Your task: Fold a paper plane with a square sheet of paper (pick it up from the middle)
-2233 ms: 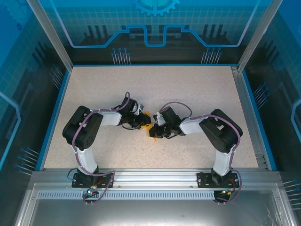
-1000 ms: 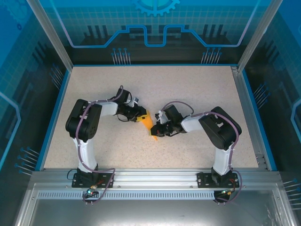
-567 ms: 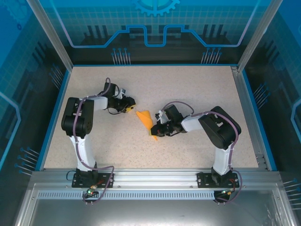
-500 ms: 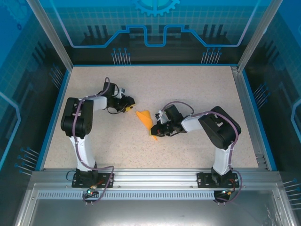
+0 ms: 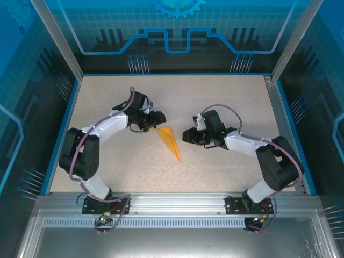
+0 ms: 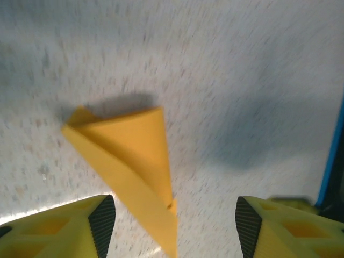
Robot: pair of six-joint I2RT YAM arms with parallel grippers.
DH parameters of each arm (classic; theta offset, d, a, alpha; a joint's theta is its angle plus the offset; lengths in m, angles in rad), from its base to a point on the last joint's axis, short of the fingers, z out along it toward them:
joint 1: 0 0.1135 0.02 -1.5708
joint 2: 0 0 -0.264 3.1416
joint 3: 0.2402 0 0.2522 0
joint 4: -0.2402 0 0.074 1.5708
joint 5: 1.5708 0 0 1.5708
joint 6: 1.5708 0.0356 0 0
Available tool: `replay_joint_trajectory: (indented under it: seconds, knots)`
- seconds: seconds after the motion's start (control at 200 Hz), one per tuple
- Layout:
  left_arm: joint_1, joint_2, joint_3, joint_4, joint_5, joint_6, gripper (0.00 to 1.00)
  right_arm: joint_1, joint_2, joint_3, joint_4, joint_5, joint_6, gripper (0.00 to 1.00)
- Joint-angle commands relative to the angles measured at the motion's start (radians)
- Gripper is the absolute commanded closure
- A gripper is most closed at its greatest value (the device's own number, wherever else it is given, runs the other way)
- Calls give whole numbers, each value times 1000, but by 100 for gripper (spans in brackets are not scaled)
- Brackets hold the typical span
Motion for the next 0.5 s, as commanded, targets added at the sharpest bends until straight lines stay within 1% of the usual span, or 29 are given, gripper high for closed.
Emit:
replay_joint_trajectory:
  seconds: [0.0,0.09,0.305,0.495]
  knots:
    - [-67,73,52,-155,-90,-43,35,0,85,67,-112,-8,-84,62]
    - [-93,99,78,-202,-148,-61,35,23,155,130,-114,-47,-106,61]
    - [-94,121,86,-194,-128,-58,34,77,262,219,-165,-32,-119,60]
    - [-94,169,111,-211,-118,-55,35,91,316,260,-220,-18,-132,59]
